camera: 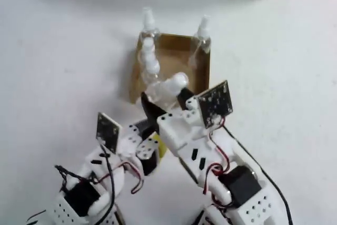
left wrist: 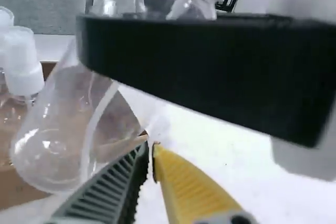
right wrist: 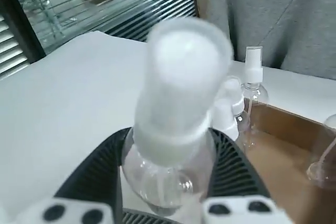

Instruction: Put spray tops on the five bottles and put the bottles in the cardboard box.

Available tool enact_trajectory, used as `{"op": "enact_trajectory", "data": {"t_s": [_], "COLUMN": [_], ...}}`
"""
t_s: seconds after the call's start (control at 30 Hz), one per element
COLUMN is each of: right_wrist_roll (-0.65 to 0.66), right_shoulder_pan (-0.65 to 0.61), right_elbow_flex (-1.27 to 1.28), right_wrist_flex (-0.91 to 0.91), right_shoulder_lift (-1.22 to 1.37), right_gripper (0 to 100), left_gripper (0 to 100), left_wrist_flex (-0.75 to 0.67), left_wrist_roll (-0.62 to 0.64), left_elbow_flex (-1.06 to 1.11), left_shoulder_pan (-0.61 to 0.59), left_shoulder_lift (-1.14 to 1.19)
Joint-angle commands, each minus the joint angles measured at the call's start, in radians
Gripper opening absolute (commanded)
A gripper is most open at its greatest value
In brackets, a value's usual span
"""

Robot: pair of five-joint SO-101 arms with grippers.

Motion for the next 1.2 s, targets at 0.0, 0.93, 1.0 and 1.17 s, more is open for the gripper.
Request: {"op": "enact_trajectory", "data": {"t_s": [0.0,0.93,1.0,1.17], "right_wrist_roll": [-0.002,0.061,0.063,0.064], "right_shoulder_pan": [0.016,0.458,0.467,0.466], "right_elbow_flex": [-0.041,0.041,0.041,0.037], "right_wrist_flex": [-0.001,-0.575,-0.634,-0.746], "right_shoulder_lift": [-0.021,0.495,0.567,0.7], "right_gripper": [1.6,1.6,1.6,1.6], "left_gripper": [2,2,2,2], "left_wrist_flex": [-0.031,0.361,0.373,0.381], "left_wrist_roll": [-0.014,-0.462,-0.471,-0.47], "left_elbow_flex": [-0.014,0.107,0.107,0.107], "left_shoulder_pan": [-0.024,-0.605,-0.624,-0.63], "left_shoulder_lift": [-0.013,-0.012,-0.012,-0.008]}}
